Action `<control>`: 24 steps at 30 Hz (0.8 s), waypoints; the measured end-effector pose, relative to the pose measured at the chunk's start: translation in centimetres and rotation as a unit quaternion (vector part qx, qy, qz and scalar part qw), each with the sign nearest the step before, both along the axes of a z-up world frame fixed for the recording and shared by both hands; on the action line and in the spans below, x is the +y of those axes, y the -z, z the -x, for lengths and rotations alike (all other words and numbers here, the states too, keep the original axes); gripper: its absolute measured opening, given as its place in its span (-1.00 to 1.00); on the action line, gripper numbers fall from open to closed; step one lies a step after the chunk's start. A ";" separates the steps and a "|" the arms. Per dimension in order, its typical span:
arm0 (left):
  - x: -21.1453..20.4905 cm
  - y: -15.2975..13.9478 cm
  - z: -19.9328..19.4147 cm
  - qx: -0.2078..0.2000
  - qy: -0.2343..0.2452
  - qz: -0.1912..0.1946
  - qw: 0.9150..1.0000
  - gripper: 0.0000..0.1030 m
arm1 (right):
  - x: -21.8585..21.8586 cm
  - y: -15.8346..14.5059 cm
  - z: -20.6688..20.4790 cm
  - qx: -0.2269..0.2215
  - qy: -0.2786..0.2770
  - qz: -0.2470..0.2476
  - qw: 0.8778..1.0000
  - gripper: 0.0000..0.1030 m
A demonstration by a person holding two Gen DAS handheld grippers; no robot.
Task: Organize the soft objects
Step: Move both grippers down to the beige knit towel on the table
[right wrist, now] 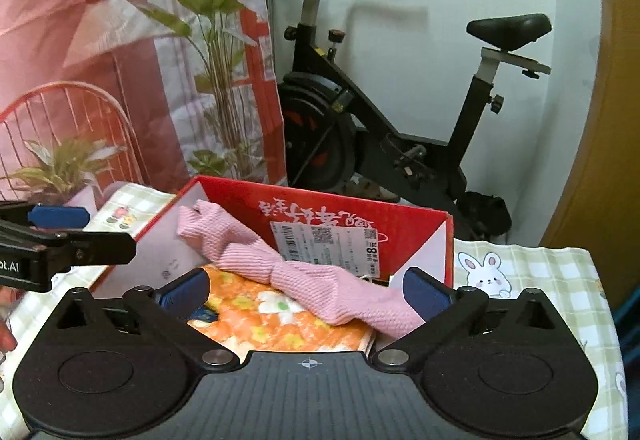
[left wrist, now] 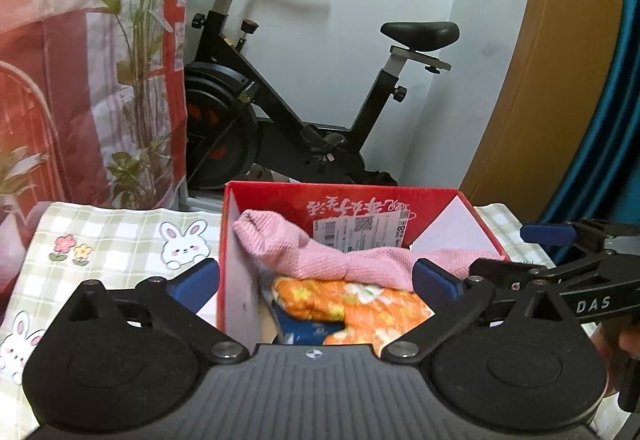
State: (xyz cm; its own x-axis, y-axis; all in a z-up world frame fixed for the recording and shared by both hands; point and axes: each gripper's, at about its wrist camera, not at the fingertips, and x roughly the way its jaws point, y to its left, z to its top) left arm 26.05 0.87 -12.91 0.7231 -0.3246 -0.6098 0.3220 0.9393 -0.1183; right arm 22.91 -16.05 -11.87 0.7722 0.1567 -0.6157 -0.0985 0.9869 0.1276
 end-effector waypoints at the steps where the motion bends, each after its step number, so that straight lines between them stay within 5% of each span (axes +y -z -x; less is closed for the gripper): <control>1: 0.2 -0.1 0.5 -0.002 -0.001 -0.001 1.000 1.00 | 0.1 -0.2 0.5 -0.004 -0.001 0.001 1.000 0.99; 15: 3.8 -1.6 10.2 -0.043 -0.018 -0.005 0.999 1.00 | 1.7 -0.9 9.2 -0.057 -0.008 0.004 0.998 0.99; 24: 5.2 4.4 13.2 0.013 -0.013 0.001 1.000 1.00 | 1.7 4.0 14.7 -0.034 0.030 0.001 0.999 0.99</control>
State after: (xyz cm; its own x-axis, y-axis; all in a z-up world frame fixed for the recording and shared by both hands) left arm 12.82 6.03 -17.31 0.7152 -0.3066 -0.6281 0.2932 0.9474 -0.1286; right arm 8.16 -14.33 -15.91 0.8203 0.1080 -0.5617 -0.0485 0.9916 0.1198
